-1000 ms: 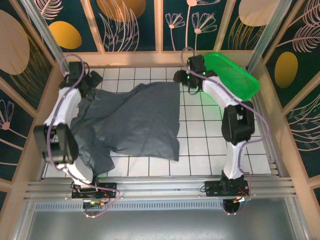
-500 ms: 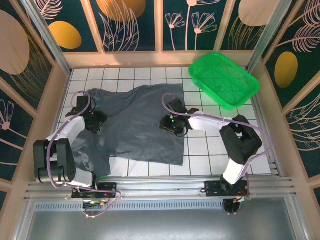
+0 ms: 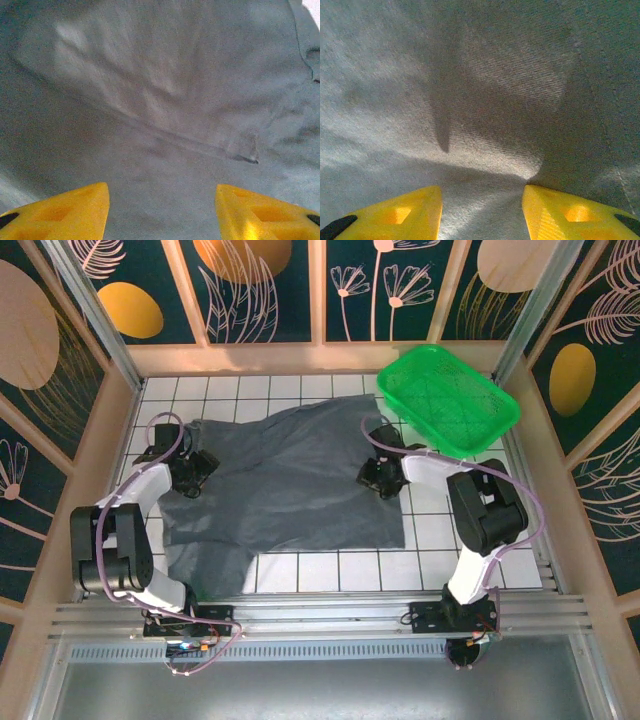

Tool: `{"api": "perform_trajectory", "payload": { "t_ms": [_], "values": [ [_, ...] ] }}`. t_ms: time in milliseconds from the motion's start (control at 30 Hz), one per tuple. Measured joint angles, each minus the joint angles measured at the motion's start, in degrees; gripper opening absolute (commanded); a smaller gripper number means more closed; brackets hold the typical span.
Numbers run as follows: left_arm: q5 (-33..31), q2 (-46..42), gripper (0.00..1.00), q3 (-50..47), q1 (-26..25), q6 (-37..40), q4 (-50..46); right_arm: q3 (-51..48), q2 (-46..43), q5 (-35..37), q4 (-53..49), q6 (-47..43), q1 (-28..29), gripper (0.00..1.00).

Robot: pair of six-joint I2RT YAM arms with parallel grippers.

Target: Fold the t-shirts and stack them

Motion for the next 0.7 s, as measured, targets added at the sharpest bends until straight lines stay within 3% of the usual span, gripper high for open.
{"api": "perform_trajectory", "payload": {
  "t_ms": [400,600,700],
  "values": [
    [-5.22,6.36,0.64,2.01,0.00,2.69,-0.39,2.49,1.40,1.40,-3.21,-2.47,0.22,0.49],
    [-6.69,11.65,0.55,5.64,0.00,3.37,0.70,3.80,2.27,1.40,-4.35,-2.51,0.22,0.49],
    [-7.48,13.79,0.42,7.26,0.00,3.93,0.85,4.92,3.06,1.40,-4.90,-2.51,0.22,0.49]
  ]
}}
